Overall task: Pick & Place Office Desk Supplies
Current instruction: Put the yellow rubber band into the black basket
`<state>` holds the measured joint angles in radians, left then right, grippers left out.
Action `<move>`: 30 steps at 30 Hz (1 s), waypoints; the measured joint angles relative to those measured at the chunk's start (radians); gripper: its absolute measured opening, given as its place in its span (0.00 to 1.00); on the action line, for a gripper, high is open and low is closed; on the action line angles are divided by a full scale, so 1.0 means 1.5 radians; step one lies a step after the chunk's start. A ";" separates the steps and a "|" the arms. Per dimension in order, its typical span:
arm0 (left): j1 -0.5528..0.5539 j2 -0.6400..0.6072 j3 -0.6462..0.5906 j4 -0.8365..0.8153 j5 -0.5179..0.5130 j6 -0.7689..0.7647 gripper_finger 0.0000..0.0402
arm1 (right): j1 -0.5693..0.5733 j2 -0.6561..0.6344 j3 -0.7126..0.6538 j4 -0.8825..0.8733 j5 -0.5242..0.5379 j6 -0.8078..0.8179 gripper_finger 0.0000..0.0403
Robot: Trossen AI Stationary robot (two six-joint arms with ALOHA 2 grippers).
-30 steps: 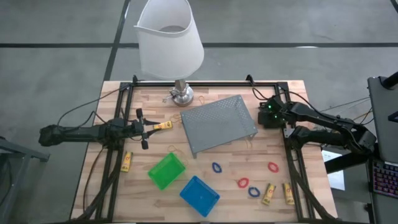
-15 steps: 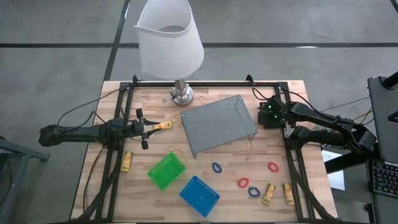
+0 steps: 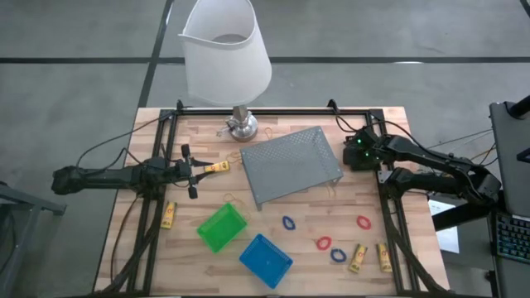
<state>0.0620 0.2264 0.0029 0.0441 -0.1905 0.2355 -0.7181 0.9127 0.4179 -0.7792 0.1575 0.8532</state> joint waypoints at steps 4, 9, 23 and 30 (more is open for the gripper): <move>0.000 0.000 0.000 0.000 0.000 0.000 0.29 | 0.000 0.000 0.000 -0.009 0.011 0.000 0.19; 0.000 0.000 0.000 0.000 0.000 0.000 0.29 | 0.000 -0.001 0.038 -0.056 0.021 -0.001 0.19; 0.000 0.000 0.000 0.000 0.000 0.000 0.29 | 0.000 -0.001 0.167 -0.104 0.089 -0.048 0.19; 0.000 0.000 0.000 0.000 0.000 0.000 0.29 | 0.000 -0.001 0.196 -0.041 0.089 -0.108 0.19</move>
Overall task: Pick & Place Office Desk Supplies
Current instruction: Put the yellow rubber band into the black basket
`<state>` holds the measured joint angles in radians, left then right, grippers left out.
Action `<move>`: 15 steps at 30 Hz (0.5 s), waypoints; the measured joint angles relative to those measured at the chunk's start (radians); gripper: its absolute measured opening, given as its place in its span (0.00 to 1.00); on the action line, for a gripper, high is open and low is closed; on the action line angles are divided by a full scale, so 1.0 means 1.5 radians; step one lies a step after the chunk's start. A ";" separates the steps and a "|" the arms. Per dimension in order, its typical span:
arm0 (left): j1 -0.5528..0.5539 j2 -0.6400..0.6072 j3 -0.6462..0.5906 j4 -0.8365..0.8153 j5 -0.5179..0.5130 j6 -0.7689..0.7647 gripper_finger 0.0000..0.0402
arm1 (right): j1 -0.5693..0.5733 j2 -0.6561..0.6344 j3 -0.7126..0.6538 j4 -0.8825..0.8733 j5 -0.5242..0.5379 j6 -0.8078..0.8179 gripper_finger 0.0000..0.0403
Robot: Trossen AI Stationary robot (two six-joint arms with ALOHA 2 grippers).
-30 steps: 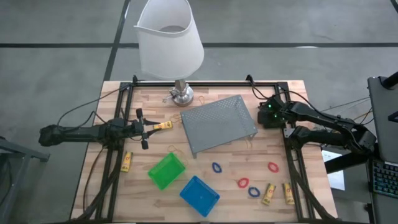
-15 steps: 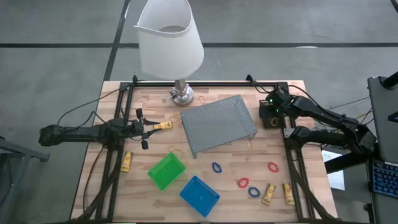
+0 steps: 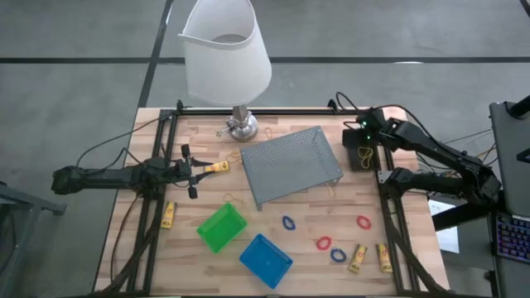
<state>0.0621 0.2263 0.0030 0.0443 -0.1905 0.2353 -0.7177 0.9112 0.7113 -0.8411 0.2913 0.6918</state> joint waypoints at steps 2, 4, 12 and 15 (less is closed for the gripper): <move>0.000 0.000 0.000 0.000 0.000 0.000 0.29 | 0.000 0.000 -0.001 0.041 -0.001 -0.023 0.19; 0.000 0.000 0.000 0.000 0.000 0.000 0.29 | 0.000 0.003 -0.002 0.073 -0.008 -0.045 0.19; 0.000 0.000 0.000 0.000 0.000 0.000 0.29 | -0.003 0.040 0.001 0.132 -0.041 -0.080 0.19; 0.000 0.000 0.000 0.000 0.000 0.000 0.29 | -0.006 0.079 0.018 0.142 -0.043 -0.080 0.19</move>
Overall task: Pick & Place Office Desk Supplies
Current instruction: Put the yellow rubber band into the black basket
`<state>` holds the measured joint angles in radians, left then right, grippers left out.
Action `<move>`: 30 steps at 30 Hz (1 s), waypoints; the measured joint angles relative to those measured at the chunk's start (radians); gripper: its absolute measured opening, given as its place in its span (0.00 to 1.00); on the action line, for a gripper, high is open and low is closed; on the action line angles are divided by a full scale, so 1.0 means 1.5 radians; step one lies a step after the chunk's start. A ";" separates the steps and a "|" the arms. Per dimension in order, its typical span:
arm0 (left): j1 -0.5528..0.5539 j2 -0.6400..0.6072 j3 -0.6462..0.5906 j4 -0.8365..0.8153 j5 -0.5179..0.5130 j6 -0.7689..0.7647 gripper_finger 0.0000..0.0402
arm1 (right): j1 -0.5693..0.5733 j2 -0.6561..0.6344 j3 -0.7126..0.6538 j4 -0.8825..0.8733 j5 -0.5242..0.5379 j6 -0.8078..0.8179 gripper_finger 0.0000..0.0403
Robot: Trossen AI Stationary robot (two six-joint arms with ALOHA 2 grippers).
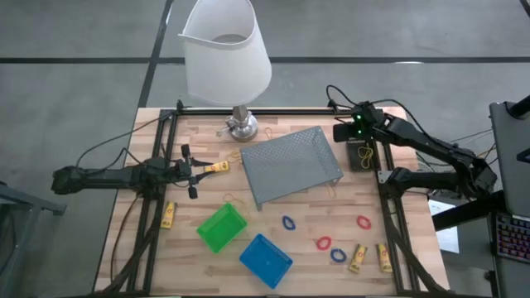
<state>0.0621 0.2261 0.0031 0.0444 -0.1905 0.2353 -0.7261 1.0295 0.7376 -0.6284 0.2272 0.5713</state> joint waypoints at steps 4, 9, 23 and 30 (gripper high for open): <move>0.000 0.000 0.000 0.000 0.000 0.000 0.29 | -0.009 0.075 0.033 0.001 0.000 -0.005 0.19; 0.000 0.000 0.000 0.000 0.000 0.000 0.29 | -0.043 0.179 0.085 0.000 -0.070 -0.034 0.19; 0.000 0.000 0.000 0.000 0.000 0.000 0.29 | -0.095 0.382 0.205 -0.009 -0.131 -0.034 0.19; 0.000 0.000 0.000 0.000 0.000 0.000 0.29 | -0.116 0.406 0.259 -0.033 -0.186 -0.011 0.19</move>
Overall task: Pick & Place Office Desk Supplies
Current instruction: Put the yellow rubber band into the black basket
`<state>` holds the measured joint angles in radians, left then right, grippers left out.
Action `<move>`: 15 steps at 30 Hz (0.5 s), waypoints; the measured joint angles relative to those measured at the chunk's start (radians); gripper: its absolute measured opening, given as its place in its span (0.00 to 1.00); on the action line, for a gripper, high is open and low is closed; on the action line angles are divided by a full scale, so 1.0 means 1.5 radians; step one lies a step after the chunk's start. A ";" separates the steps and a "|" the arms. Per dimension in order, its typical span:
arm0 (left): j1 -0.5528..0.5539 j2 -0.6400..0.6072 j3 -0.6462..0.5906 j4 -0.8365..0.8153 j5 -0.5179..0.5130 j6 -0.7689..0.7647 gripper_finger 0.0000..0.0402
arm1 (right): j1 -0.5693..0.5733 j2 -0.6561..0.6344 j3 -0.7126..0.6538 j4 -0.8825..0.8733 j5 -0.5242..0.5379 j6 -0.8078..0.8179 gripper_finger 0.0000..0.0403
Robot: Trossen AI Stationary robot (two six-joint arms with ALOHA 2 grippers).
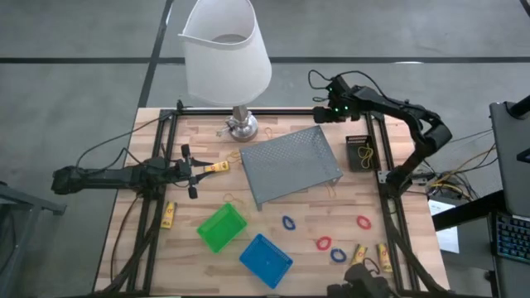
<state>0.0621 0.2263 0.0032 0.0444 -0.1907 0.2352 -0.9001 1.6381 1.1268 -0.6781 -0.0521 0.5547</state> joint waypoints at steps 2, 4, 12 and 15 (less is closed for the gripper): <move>0.000 0.000 0.000 0.000 0.000 0.000 0.29 | 0.001 -0.004 0.007 -0.002 -0.002 0.013 0.19; 0.000 0.000 0.000 0.000 0.000 0.000 0.29 | 0.001 -0.008 0.014 -0.003 -0.003 0.089 0.19; 0.000 0.000 0.000 0.000 0.000 0.000 0.29 | 0.017 -0.009 0.007 -0.053 -0.015 0.291 0.19; 0.000 0.000 0.000 0.000 0.000 0.000 0.29 | 0.027 -0.008 -0.012 -0.039 -0.023 0.350 0.19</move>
<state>0.0621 0.2263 0.0030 0.0442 -0.1907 0.2353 -0.8594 1.6263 1.1082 -0.7372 -0.0868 1.0796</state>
